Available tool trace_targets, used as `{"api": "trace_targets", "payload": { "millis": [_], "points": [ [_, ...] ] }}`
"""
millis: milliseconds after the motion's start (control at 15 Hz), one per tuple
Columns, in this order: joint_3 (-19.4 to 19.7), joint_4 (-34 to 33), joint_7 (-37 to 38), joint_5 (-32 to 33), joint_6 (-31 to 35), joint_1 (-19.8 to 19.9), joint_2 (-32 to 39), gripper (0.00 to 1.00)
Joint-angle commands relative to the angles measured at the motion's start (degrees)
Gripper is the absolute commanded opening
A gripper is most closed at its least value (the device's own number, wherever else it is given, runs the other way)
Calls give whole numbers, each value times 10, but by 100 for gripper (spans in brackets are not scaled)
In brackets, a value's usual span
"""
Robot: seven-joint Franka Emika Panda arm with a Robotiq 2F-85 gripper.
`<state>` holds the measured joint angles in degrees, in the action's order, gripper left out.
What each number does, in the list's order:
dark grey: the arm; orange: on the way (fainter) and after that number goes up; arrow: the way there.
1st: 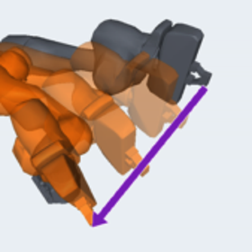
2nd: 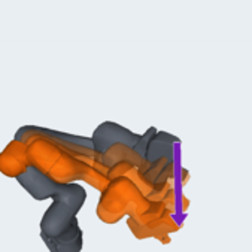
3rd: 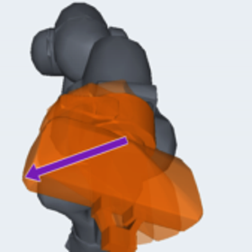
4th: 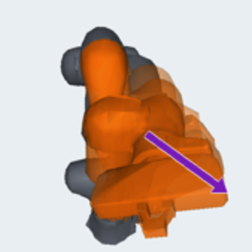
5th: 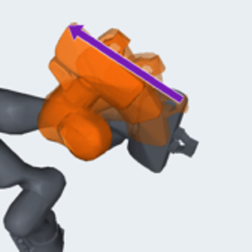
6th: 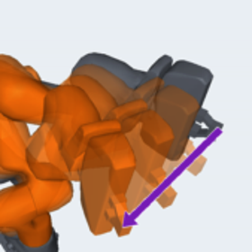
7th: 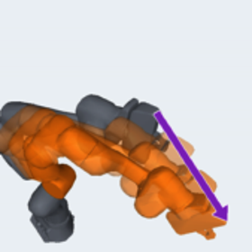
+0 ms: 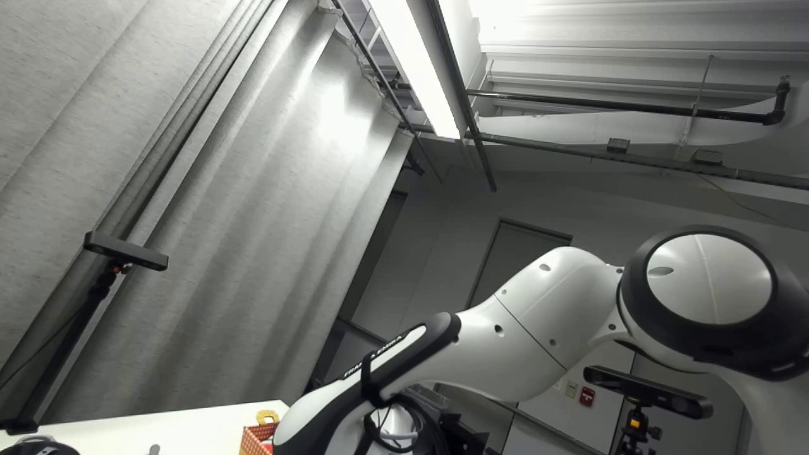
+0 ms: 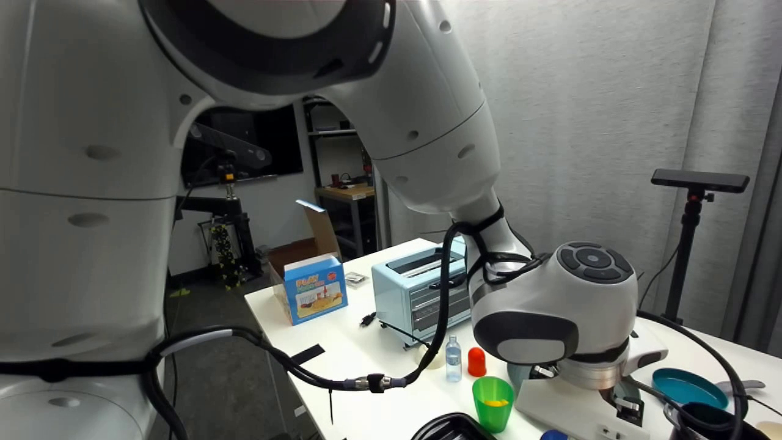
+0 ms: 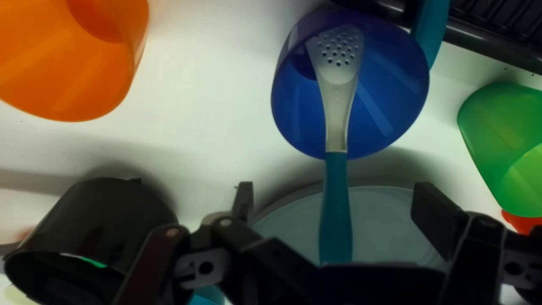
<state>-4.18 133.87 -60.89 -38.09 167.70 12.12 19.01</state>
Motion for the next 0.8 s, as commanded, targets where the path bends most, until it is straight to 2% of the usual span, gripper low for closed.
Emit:
{"api": "trace_targets", "payload": {
  "millis": [0,67,600,667,733],
  "points": [
    [-17,-21,-28,-23,23,18,24,79],
    [-16,-24,-27,-20,23,18,27,63],
    [-10,-33,-20,-12,22,17,32,2],
    [-10,-32,-19,-12,22,16,30,1],
    [-9,-31,-17,-11,22,14,27,5]
  ]
}}
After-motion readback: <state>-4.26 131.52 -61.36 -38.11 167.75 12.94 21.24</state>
